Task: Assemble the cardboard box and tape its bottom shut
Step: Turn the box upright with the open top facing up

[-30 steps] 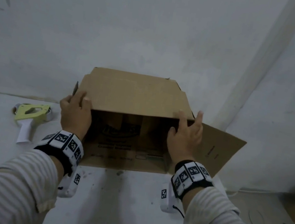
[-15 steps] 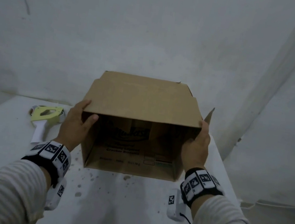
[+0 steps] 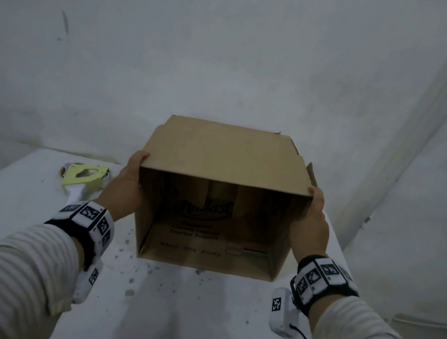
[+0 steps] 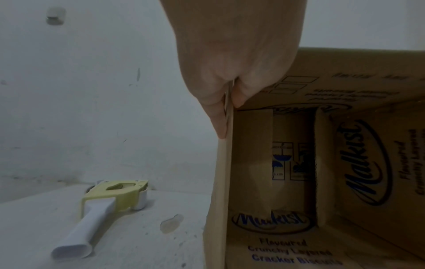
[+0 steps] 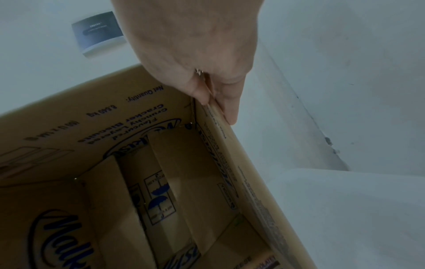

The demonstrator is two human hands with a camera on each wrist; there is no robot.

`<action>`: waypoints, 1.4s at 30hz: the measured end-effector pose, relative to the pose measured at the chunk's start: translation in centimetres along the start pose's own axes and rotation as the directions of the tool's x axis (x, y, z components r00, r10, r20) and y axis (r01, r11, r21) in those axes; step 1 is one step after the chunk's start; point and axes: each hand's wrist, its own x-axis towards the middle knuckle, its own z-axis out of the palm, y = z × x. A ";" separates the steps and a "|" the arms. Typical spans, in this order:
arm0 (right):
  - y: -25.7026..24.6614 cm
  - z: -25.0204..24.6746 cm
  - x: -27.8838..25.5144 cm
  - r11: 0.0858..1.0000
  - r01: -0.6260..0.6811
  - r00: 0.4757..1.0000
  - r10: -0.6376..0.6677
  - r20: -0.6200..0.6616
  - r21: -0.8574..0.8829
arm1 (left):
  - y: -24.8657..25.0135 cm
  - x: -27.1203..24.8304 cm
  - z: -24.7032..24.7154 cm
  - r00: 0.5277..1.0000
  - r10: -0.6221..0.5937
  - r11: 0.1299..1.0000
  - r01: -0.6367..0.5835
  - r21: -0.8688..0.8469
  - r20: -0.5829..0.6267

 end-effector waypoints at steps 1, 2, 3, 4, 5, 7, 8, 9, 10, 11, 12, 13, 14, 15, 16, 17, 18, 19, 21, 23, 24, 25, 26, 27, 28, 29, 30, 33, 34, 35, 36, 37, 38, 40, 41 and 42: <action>-0.3 -0.4 0.0 1.000 0.002 1.000 -0.002 -0.007 0.000 | 0.4 0.2 -0.2 1.000 -0.018 0.999 0.018 0.036 -0.021; -0.7 -0.8 0.1 1.000 0.007 1.000 -0.007 -0.018 -0.006 | 0.8 0.3 -0.6 1.000 -0.007 0.998 0.008 0.054 -0.023; -1.1 -1.3 0.2 1.000 0.016 0.999 -0.016 -0.033 -0.012 | 1.2 0.5 -1.0 1.000 0.025 0.998 -0.024 0.059 -0.006; -1.7 -1.8 0.4 0.999 0.028 0.998 -0.029 -0.050 -0.021 | 1.8 0.6 -1.6 0.998 0.061 0.996 -0.062 0.065 0.021; -2.2 -2.3 0.6 0.999 0.043 0.997 -0.046 -0.066 -0.032 | 2.3 1.0 -2.3 0.996 0.079 0.993 -0.082 0.081 0.044; -3.2 -3.4 1.2 0.996 0.066 0.992 -0.072 -0.100 -0.056 | 3.4 2.2 -3.8 0.997 0.061 0.991 -0.065 0.120 0.043; -3.6 -4.0 1.5 0.995 0.073 0.990 -0.080 -0.115 -0.065 | 4.0 2.9 -4.5 0.998 0.047 0.992 -0.052 0.117 0.045; -4.0 -4.6 1.9 0.995 0.078 0.988 -0.087 -0.126 -0.069 | 4.7 3.5 -5.1 0.998 0.040 0.993 -0.046 0.107 0.058; -4.4 -5.1 2.2 0.995 0.079 0.987 -0.087 -0.132 -0.069 | 5.4 4.0 -5.8 0.996 0.027 0.995 -0.035 0.097 0.084; -4.7 -5.6 2.4 0.995 0.072 0.988 -0.080 -0.130 -0.066 | 5.9 4.4 -6.3 0.993 0.007 0.996 -0.018 0.090 0.115; -5.0 -6.0 2.6 0.996 0.060 0.990 -0.068 -0.124 -0.062 | 6.4 4.7 -6.7 0.989 -0.017 0.996 0.004 0.085 0.144; -5.1 -6.3 2.8 0.997 0.052 0.991 -0.059 -0.120 -0.059 | 6.7 5.0 -7.0 0.986 -0.038 0.996 0.025 0.082 0.164; -5.2 -6.5 2.8 0.997 0.052 0.991 -0.058 -0.117 -0.057 | 7.1 5.2 -7.1 0.983 -0.051 0.996 0.036 0.086 0.176; -5.1 -6.5 2.8 0.996 0.060 0.992 -0.067 -0.110 -0.067 | 7.3 5.5 -7.2 0.984 -0.049 0.995 0.033 0.092 0.173; -4.9 -6.3 2.8 0.993 0.073 0.992 -0.081 -0.093 -0.090 | 7.6 5.5 -7.1 0.986 -0.026 0.995 0.010 0.098 0.162; -4.5 -6.0 2.8 0.988 0.096 0.992 -0.105 -0.069 -0.125 | 7.7 5.6 -6.9 0.989 0.019 0.994 -0.034 0.103 0.145; -4.1 -5.7 2.8 0.979 0.127 0.990 -0.135 -0.046 -0.157 | 7.7 5.4 -6.5 0.989 0.067 0.991 -0.082 0.109 0.131; -3.6 -5.4 2.7 0.972 0.154 0.986 -0.161 -0.028 -0.177 | 7.5 5.0 -6.0 0.988 0.101 0.988 -0.114 0.106 0.117; -2.8 -5.0 2.4 0.968 0.170 0.985 -0.173 0.001 -0.183 | 6.8 3.8 -4.7 0.988 0.124 0.984 -0.134 0.117 0.088; -1.9 -4.7 1.9 0.970 0.146 0.989 -0.143 0.029 -0.196 | 5.4 2.9 -3.4 0.986 0.157 0.966 -0.164 0.202 0.048; -1.5 -4.5 1.5 0.968 0.120 0.993 -0.113 0.044 -0.220 | 4.8 2.6 -2.9 0.986 0.162 0.954 -0.169 0.249 0.047; -1.2 -4.3 1.1 0.963 0.091 0.995 -0.079 0.056 -0.252 | 4.2 2.4 -2.7 0.987 0.148 0.947 -0.158 0.279 0.054; -1.0 -4.1 0.7 0.957 0.069 0.997 -0.054 0.063 -0.281 | 4.0 2.2 -2.6 0.990 0.127 0.947 -0.141 0.287 0.067; -0.9 -4.0 0.5 0.954 0.049 0.998 -0.031 0.063 -0.296 | 3.9 2.1 -2.6 0.991 0.114 0.947 -0.130 0.293 0.072; -1.0 -4.0 0.3 0.956 0.032 0.998 -0.015 0.058 -0.290 | 3.9 2.0 -2.7 0.992 0.097 0.946 -0.118 0.303 0.083; -1.3 -4.1 0.3 0.961 0.014 0.998 0.002 0.058 -0.278 | 4.1 1.9 -2.8 0.992 0.079 0.948 -0.105 0.301 0.098; -1.5 -4.3 0.5 0.962 0.006 0.998 0.013 0.067 -0.271 | 4.3 2.0 -3.0 0.992 0.060 0.953 -0.090 0.289 0.111; -2.1 -4.8 1.5 0.959 0.014 0.994 0.018 0.110 -0.283 | 4.3 2.8 -3.6 0.993 0.064 0.964 -0.088 0.249 0.103; -2.3 -5.0 1.9 0.960 0.019 0.994 0.013 0.111 -0.278 | 4.5 2.9 -3.9 0.994 0.073 0.970 -0.089 0.226 0.076; -2.3 -5.3 2.2 0.963 0.020 0.993 0.012 0.115 -0.269 | 4.5 2.9 -4.1 0.997 0.074 0.978 -0.080 0.192 0.035; -2.4 -5.5 2.5 0.966 0.021 0.992 0.012 0.123 -0.257 | 4.8 2.7 -4.3 0.999 0.040 0.987 -0.040 0.154 0.001; -2.4 -5.7 2.7 0.969 0.017 0.991 0.016 0.133 -0.248 | 4.9 2.4 -4.4 1.000 -0.005 0.992 0.007 0.124 -0.015; -2.4 -5.8 2.8 0.970 0.025 0.989 0.010 0.145 -0.242 | 4.8 2.2 -4.5 0.999 -0.040 0.993 0.041 0.111 -0.006; -2.3 -5.8 2.6 0.967 0.042 0.985 0.003 0.173 -0.252 | 4.7 1.7 -4.5 0.997 -0.054 0.994 0.047 0.103 0.060; -2.2 -5.7 2.3 0.965 0.046 0.982 0.005 0.191 -0.260 | 4.5 1.3 -4.4 0.993 -0.040 0.994 0.029 0.104 0.108; -2.0 -5.4 1.9 0.963 0.048 0.976 0.012 0.218 -0.266 | 4.2 0.9 -4.2 0.987 -0.040 0.995 0.024 0.100 0.159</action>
